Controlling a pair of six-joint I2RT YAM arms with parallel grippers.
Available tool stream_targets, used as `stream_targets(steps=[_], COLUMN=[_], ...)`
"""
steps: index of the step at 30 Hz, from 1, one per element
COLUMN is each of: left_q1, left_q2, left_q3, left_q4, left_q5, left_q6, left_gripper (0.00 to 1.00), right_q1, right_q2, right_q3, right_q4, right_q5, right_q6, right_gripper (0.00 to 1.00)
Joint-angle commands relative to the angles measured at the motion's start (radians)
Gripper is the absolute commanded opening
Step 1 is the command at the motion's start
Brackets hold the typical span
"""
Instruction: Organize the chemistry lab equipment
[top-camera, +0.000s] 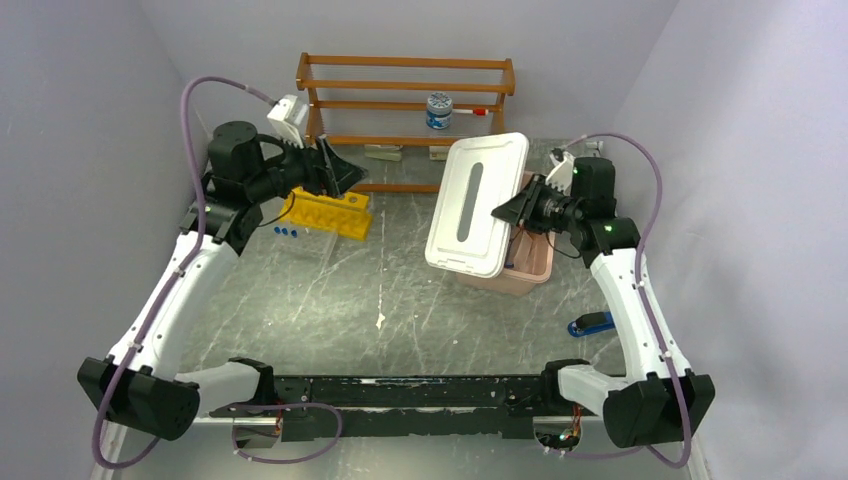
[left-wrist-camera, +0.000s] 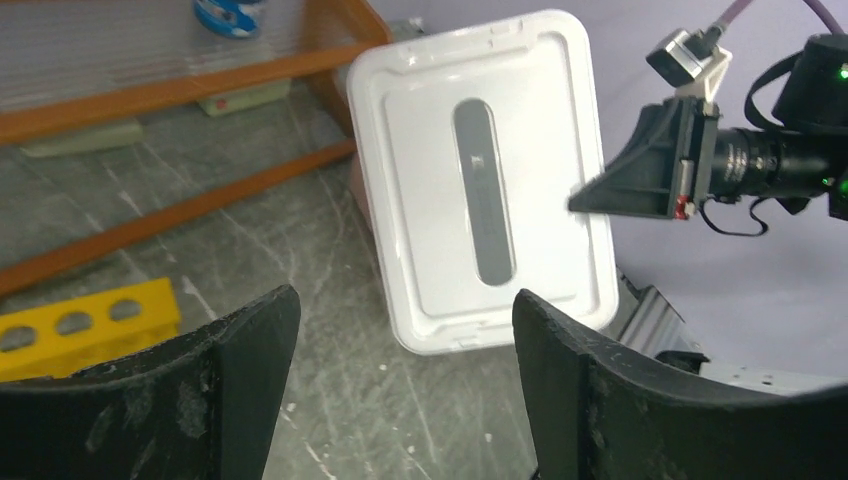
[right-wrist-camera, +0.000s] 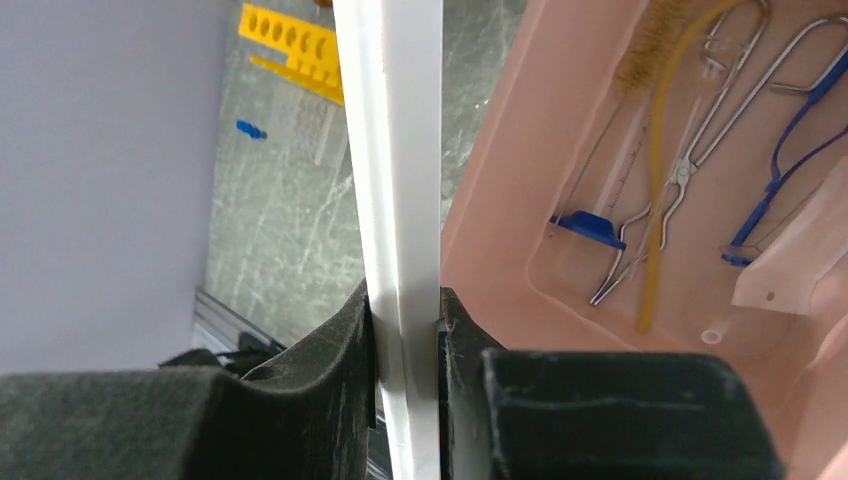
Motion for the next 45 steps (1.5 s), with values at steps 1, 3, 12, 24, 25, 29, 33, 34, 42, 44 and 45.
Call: stream_targets(steps=[1, 3, 12, 24, 25, 29, 33, 34, 42, 44, 45], left_q1=[-0.088, -0.138, -0.254, -0.331, -0.340, -0.373, -0.394, -0.399, -0.443, -0.443, -0.443], left_q2=[0.032, 0.061, 0.264, 0.493, 0.510, 0.562, 0.625, 0.635, 0.713, 0.700, 0.691], left_q3=[-0.023, -0.038, -0.005, 0.075, 0.079, 0.074, 0.111, 0.119, 0.119, 0.095, 0.091], left_q4=[0.015, 0.037, 0.037, 0.149, 0.166, 0.241, 0.236, 0.236, 0.330, 0.358, 0.367], left_q5=[-0.083, -0.118, -0.087, -0.118, -0.114, -0.105, -0.120, -0.123, -0.120, -0.147, -0.154], left_q6=[-0.077, -0.104, -0.225, -0.271, -0.274, -0.283, -0.263, -0.256, -0.337, -0.347, -0.347], left_gripper=[0.81, 0.81, 0.78, 0.85, 0.87, 0.91, 0.92, 0.92, 0.84, 0.83, 0.81], right_q1=[-0.087, -0.134, -0.308, -0.447, -0.458, -0.472, -0.473, -0.473, -0.473, -0.473, -0.474], right_q2=[-0.023, -0.016, 0.018, 0.180, 0.187, 0.156, 0.173, 0.178, 0.202, 0.202, 0.197], right_q3=[-0.025, -0.038, -0.239, -0.231, -0.224, -0.217, -0.196, -0.193, -0.208, -0.197, -0.192], right_q4=[0.085, 0.094, 0.356, 0.288, 0.254, 0.201, 0.150, 0.142, 0.156, 0.137, 0.130], right_q5=[-0.068, -0.101, -0.454, -0.534, -0.502, -0.277, -0.147, -0.131, -0.047, -0.019, -0.003], right_q6=[0.104, 0.113, 0.281, 0.188, 0.165, 0.108, 0.053, 0.044, 0.044, 0.031, 0.025], right_gripper=[0.00, 0.00, 0.00, 0.00, 0.04, 0.18, 0.14, 0.15, 0.26, 0.34, 0.36])
